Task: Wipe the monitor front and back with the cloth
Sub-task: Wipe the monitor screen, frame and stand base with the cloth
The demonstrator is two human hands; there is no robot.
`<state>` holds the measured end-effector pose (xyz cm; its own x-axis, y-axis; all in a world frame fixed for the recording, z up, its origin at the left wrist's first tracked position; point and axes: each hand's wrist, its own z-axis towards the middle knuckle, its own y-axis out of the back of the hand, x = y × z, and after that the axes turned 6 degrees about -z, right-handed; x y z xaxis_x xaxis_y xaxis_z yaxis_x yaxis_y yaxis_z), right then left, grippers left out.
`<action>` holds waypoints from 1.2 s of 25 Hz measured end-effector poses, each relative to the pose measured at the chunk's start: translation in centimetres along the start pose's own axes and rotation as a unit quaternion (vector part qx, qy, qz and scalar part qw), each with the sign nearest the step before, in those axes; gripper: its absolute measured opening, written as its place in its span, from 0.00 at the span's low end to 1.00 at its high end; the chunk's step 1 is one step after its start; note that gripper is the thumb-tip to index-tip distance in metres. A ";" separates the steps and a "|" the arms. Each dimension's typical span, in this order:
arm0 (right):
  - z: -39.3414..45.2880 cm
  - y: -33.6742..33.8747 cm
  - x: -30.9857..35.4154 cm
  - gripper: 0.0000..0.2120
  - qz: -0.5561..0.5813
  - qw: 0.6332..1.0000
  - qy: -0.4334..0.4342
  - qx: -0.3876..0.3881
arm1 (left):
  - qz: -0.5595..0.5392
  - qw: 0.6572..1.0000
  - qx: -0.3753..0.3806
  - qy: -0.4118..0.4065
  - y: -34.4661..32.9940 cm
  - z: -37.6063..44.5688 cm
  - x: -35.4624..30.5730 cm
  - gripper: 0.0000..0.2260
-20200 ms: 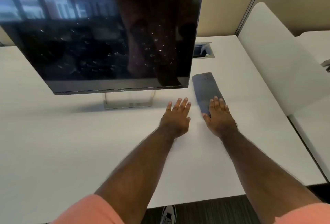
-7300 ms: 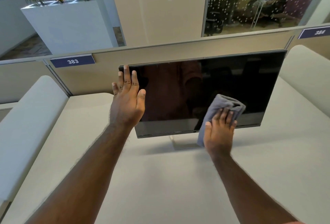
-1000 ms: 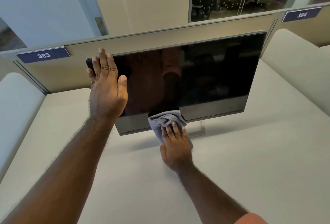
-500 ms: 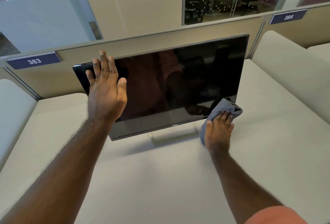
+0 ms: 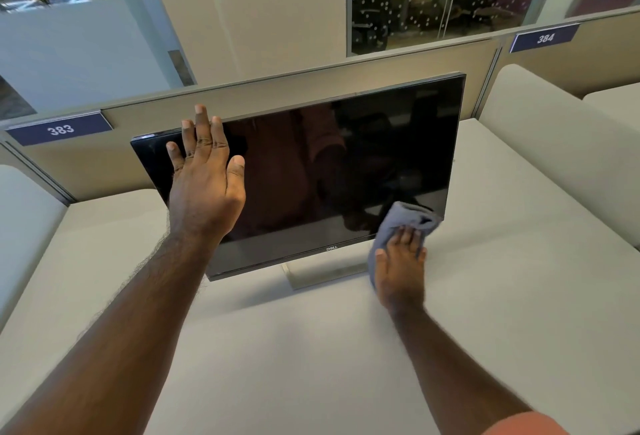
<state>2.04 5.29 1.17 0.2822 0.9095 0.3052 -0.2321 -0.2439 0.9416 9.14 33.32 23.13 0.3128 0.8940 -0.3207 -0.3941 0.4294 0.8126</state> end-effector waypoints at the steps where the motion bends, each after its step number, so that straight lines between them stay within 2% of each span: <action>1: 1.1 0.6 -0.9 0.31 0.021 0.999 -0.045 -0.003 | 0.003 1.000 -0.001 0.003 0.1 -0.1 0.2 0.28; 3: 3.1 2.0 -1.8 0.30 0.073 0.991 -0.104 -0.030 | 0.000 1.000 -0.001 0.010 0.4 -0.2 0.6 0.28; 5: 4.4 3.4 -1.3 0.30 0.115 0.985 -0.102 -0.076 | -0.001 1.000 -0.001 0.015 0.7 -0.3 1.0 0.28; 11: 6.4 8.1 4.8 0.34 0.174 0.969 0.054 -0.165 | 0.008 1.000 0.004 0.022 1.4 -0.7 2.0 0.28; 15: 7.7 10.2 9.7 0.36 0.090 0.965 0.152 -0.196 | 0.017 0.999 -0.003 0.029 1.8 -0.8 2.8 0.28; 18: 6.0 8.5 12.9 0.36 0.042 0.947 0.258 -0.185 | 0.016 0.999 -0.004 0.037 2.1 -0.9 3.5 0.28; 20: 4.6 7.0 13.5 0.36 0.022 0.941 0.293 -0.170 | 0.014 0.999 -0.005 0.044 2.3 -1.1 4.1 0.28; 22: 4.4 6.4 12.6 0.35 0.032 0.947 0.272 -0.170 | 0.013 0.998 -0.009 0.053 2.7 -1.2 4.9 0.28; 25: 6.0 8.0 9.6 0.33 0.127 0.966 0.138 -0.176 | 0.013 0.998 -0.014 0.068 3.3 -1.4 6.2 0.28; 28: 9.4 11.5 5.6 0.31 0.214 0.953 0.007 -0.216 | 0.011 0.998 -0.015 0.065 3.5 -1.6 6.9 0.28; 30: 11.2 13.9 4.3 0.30 0.216 0.947 -0.015 -0.238 | 0.005 0.998 -0.018 0.065 3.4 -1.8 7.3 0.27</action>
<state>10.48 2.00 17.15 0.0890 0.7480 0.6578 -0.7225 -0.4061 0.5596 8.55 41.55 22.72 0.1954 0.9067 -0.3738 -0.4277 0.4218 0.7995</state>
